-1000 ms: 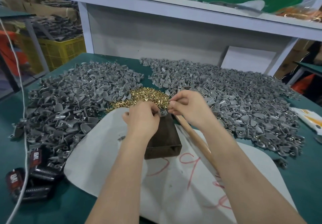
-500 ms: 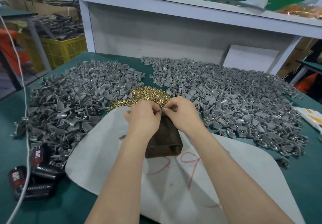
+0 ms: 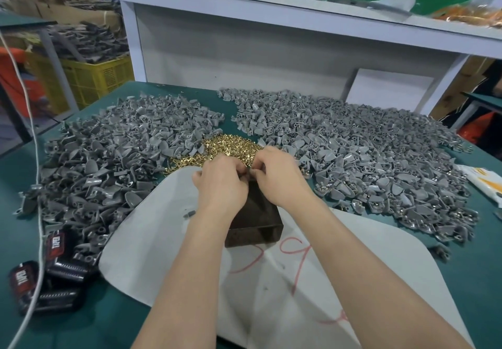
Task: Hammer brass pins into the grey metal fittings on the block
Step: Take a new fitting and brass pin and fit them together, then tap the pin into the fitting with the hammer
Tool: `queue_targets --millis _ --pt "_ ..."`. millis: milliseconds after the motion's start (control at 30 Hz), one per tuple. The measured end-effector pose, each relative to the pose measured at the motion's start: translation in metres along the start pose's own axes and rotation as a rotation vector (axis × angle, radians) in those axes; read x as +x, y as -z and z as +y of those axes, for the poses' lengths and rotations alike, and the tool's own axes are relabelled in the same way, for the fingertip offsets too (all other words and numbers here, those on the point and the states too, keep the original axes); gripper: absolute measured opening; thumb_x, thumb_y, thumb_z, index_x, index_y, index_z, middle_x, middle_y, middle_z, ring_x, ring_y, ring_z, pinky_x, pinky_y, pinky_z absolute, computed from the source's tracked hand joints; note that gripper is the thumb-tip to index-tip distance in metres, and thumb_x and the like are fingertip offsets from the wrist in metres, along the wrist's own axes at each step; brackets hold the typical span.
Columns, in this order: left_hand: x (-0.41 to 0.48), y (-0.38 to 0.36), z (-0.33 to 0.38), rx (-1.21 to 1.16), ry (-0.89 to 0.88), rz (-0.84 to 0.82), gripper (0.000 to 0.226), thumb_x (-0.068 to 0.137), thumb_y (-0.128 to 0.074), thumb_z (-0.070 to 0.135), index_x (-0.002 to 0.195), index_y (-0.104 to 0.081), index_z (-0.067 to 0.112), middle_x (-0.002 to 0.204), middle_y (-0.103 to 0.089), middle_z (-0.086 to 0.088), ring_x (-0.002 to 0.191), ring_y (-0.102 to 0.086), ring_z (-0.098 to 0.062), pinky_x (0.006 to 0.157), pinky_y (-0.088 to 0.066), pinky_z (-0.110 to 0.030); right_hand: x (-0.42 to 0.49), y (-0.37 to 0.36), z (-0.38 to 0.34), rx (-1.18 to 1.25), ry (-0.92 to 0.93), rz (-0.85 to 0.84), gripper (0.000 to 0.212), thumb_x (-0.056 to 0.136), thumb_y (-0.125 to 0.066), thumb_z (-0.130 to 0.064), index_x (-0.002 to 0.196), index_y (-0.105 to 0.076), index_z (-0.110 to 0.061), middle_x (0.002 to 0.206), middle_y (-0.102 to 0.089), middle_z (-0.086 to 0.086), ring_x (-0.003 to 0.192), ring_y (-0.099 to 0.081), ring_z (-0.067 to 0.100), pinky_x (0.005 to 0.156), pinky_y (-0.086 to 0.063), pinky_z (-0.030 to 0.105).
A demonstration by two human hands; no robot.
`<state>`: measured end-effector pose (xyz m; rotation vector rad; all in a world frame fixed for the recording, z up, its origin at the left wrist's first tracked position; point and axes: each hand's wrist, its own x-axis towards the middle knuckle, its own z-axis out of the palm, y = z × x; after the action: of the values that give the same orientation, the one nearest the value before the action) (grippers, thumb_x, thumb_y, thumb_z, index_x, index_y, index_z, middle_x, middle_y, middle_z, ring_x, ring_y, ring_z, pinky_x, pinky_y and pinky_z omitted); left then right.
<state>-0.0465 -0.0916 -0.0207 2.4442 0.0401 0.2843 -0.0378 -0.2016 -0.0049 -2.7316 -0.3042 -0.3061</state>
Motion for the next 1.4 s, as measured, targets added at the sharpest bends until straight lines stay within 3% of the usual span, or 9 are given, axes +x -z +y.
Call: queue_targets --millis 300,433,567,667,833,1000,1100,1267,1400 --pt "-0.001 0.000 0.000 -0.006 0.009 0.011 0.012 0.092 -0.059 0.025 0.089 -0.070 0.028 0.106 -0.065 0.002 0.108 -0.054 -0.023 0.092 -0.032 -0.038 -0.002 -0.006 0.012 0.197 -0.049 0.006 0.008 0.088 -0.061 -0.017 0.083 -0.067 -0.014 0.085 -0.054 -0.004 0.079 -0.048 0.012 0.072 -0.035 0.024" --pt "0.000 0.000 -0.001 0.002 0.003 0.011 0.011 0.092 -0.059 0.024 0.089 -0.069 0.028 0.106 -0.064 0.004 0.109 -0.053 -0.023 0.092 -0.031 -0.038 -0.005 0.018 0.023 0.332 -0.135 0.016 0.022 0.094 -0.055 -0.023 0.112 -0.068 -0.022 0.109 -0.066 -0.007 0.094 -0.055 0.006 0.084 -0.039 0.021" --pt "0.000 -0.001 -0.002 0.003 -0.001 0.003 0.010 0.091 -0.059 0.024 0.091 -0.067 0.030 0.108 -0.063 0.005 0.110 -0.052 -0.022 0.090 -0.031 -0.038 -0.020 0.025 0.042 -0.167 -0.337 -0.249 0.020 0.090 -0.057 -0.038 0.086 -0.054 -0.018 0.088 -0.063 0.001 0.079 -0.059 0.019 0.072 -0.049 0.030" --pt "-0.001 -0.001 -0.002 -0.009 -0.004 0.000 0.008 0.090 -0.060 0.024 0.088 -0.065 0.030 0.107 -0.064 0.006 0.109 -0.053 -0.021 0.089 -0.031 -0.038 -0.026 0.007 0.040 -0.234 -0.397 -0.324 0.029 0.091 -0.055 -0.033 0.076 -0.042 -0.012 0.082 -0.052 0.005 0.076 -0.052 0.027 0.066 -0.042 0.031" --pt "-0.001 0.000 -0.003 -0.015 -0.005 -0.006 0.006 0.089 -0.061 0.026 0.088 -0.065 0.030 0.103 -0.064 0.007 0.107 -0.054 -0.020 0.091 -0.033 -0.038 -0.024 0.021 0.047 0.045 -0.436 -0.140 0.021 0.092 -0.054 -0.022 0.102 -0.049 -0.004 0.099 -0.059 0.013 0.080 -0.062 0.027 0.066 -0.051 0.036" --pt "-0.002 0.000 -0.003 -0.029 0.001 0.010 0.005 0.087 -0.063 0.026 0.084 -0.061 0.030 0.102 -0.064 0.006 0.105 -0.055 -0.021 0.090 -0.033 -0.038 -0.037 0.046 0.039 0.147 -0.200 0.091 0.036 0.094 -0.053 -0.027 0.129 -0.046 -0.032 0.099 -0.062 -0.005 0.066 -0.056 0.007 0.058 -0.044 0.025" --pt "-0.002 -0.001 -0.002 -0.052 0.023 0.031 0.011 0.086 -0.064 0.024 0.077 -0.060 0.029 0.092 -0.066 0.005 0.102 -0.056 -0.022 0.088 -0.032 -0.035 -0.054 0.053 0.023 0.143 0.015 0.346 0.050 0.094 -0.055 -0.022 0.136 -0.041 -0.045 0.117 -0.062 -0.018 0.090 -0.062 0.007 0.081 -0.053 0.029" --pt "-0.003 0.000 0.000 -0.057 0.029 0.032 0.024 0.084 -0.066 0.022 0.065 -0.052 0.029 0.073 -0.055 0.011 0.096 -0.058 -0.022 0.086 -0.033 -0.035 -0.067 0.042 0.013 -0.007 0.053 0.067 0.055 0.095 -0.049 -0.018 0.134 -0.037 -0.055 0.132 -0.054 -0.020 0.115 -0.057 0.011 0.096 -0.047 0.035" --pt "-0.002 0.000 0.000 -0.076 0.027 0.055 0.027 0.083 -0.066 0.021 0.060 -0.054 0.026 0.068 -0.056 0.010 0.091 -0.060 -0.022 0.087 -0.034 -0.034 -0.063 0.051 0.016 0.046 0.066 0.328 0.052 0.097 -0.046 -0.022 0.136 -0.035 -0.056 0.130 -0.057 -0.015 0.112 -0.058 0.012 0.094 -0.049 0.037"
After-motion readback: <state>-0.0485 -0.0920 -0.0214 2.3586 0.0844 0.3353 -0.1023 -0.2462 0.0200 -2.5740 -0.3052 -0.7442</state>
